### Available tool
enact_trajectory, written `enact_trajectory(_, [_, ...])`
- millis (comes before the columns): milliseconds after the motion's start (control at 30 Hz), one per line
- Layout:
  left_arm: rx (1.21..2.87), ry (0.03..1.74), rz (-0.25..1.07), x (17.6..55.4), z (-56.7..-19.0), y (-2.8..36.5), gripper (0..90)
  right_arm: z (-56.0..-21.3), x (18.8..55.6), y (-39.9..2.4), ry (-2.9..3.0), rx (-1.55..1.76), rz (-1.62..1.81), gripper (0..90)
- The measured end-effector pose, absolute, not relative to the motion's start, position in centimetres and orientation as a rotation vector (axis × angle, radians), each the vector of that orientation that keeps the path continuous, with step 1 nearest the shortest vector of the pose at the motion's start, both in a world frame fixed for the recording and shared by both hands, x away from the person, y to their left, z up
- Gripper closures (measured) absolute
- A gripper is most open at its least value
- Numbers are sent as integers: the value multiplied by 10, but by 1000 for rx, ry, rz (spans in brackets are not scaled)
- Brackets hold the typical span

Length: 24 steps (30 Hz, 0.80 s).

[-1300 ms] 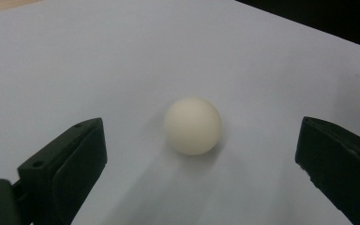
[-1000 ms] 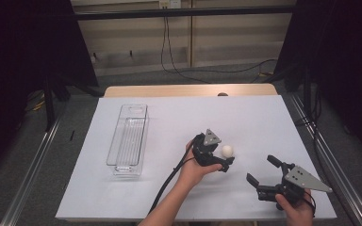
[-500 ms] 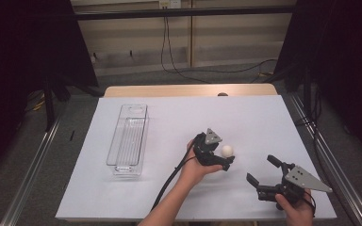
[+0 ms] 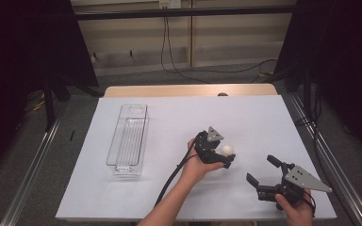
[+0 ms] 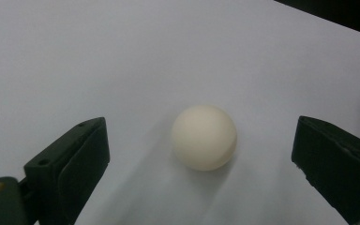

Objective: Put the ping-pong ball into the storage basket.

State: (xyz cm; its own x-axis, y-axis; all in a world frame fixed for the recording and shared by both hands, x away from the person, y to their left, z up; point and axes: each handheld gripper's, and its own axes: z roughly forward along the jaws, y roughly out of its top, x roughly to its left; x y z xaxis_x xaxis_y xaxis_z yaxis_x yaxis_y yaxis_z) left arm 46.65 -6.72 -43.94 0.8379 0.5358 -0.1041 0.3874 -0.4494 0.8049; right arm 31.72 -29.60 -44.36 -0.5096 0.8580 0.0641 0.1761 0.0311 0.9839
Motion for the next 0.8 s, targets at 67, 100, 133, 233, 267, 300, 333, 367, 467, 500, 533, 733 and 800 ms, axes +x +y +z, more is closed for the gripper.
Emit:
enact_trajectory(67, [2083, 677, 199, 467, -440, -69, 56, -444, 317, -296, 1736, 1059, 1524, 14])
enact_trajectory(100, [2089, 663, 202, 468, -440, -69, 56, -444, 317, -296, 1736, 1059, 1524, 14])
enact_trajectory(133, [2098, 667, 198, 468, -440, -70, 56, -444, 317, -296, 1736, 1058, 1523, 14])
enact_trajectory(233, [2115, 657, 210, 469, -440, -70, 58, -444, 317, -296, 1744, 1046, 1519, 14])
enact_trajectory(267, [2091, 680, 200, 468, -440, -72, 59, -444, 317, -296, 1746, 1046, 1519, 14])
enact_trajectory(300, [2105, 671, 203, 469, -440, -72, 60, -444, 318, -296, 1740, 1053, 1523, 14])
enact_trajectory(333, [2104, 669, 206, 470, -440, -72, 62, -444, 317, -295, 1739, 1056, 1524, 14])
enact_trajectory(367, [2108, 667, 203, 470, -440, -72, 64, -444, 318, -295, 1738, 1054, 1524, 14])
enact_trajectory(467, [2124, 655, 210, 471, -440, -73, 70, -444, 318, -296, 1741, 1051, 1522, 14])
enact_trajectory(500, [2112, 669, 207, 471, -441, -74, 73, -444, 318, -296, 1747, 1046, 1521, 14])
enact_trajectory(533, [2112, 667, 200, 471, -442, -74, 80, -444, 318, -296, 1745, 1045, 1520, 14])
enact_trajectory(733, [2123, 652, 193, 473, -446, -76, 124, -444, 318, -297, 1742, 1052, 1521, 14])
enact_trajectory(800, [2134, 631, 187, 474, -447, -77, 139, -444, 318, -297, 1741, 1050, 1520, 14])
